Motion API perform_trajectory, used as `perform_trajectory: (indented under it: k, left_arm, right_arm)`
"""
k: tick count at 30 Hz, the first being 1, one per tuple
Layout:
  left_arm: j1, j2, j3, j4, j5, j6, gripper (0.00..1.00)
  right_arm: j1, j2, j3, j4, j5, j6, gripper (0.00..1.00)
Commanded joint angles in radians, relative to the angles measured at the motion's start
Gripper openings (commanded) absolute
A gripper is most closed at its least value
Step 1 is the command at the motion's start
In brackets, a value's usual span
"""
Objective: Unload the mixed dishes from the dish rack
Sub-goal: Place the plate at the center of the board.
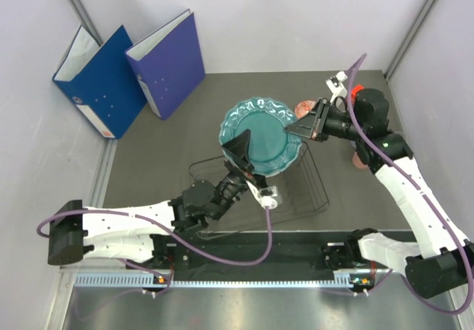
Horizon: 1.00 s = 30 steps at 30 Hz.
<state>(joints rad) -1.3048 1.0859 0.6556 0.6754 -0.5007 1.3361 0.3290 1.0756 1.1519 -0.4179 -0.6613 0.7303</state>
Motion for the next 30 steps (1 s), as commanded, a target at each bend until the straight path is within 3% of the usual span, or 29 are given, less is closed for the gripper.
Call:
perform_trajectory:
  k: [1, 9, 13, 16, 20, 30]
  left_arm:
    - [0.053, 0.011, 0.137, 0.228, -0.110, -0.194, 0.99]
    - [0.268, -0.046, 0.285, 0.095, -0.372, -0.702, 0.99]
    - [0.369, -0.133, 0.247, 0.003, -0.381, -0.940, 0.99]
    - [0.394, -0.170, 0.197, -0.005, -0.404, -0.994, 0.99]
    - [0.424, -0.198, 0.148, -0.007, -0.452, -1.043, 0.99]
    - [0.472, -0.179, 0.105, 0.015, -0.427, -1.057, 0.99]
  right_arm:
    - [-0.042, -0.033, 0.043, 0.289, -0.135, 0.179, 0.00]
    - [-0.114, 0.269, 0.290, 0.387, 0.052, 0.210, 0.00]
    - [-0.125, 0.469, 0.449, 0.358, 0.089, 0.187, 0.00]
    - [-0.128, 0.602, 0.549, 0.323, 0.112, 0.150, 0.00]
    - [-0.143, 0.742, 0.597, 0.410, 0.086, 0.178, 0.00]
    - [-0.145, 0.944, 0.680, 0.603, 0.011, 0.277, 0.00]
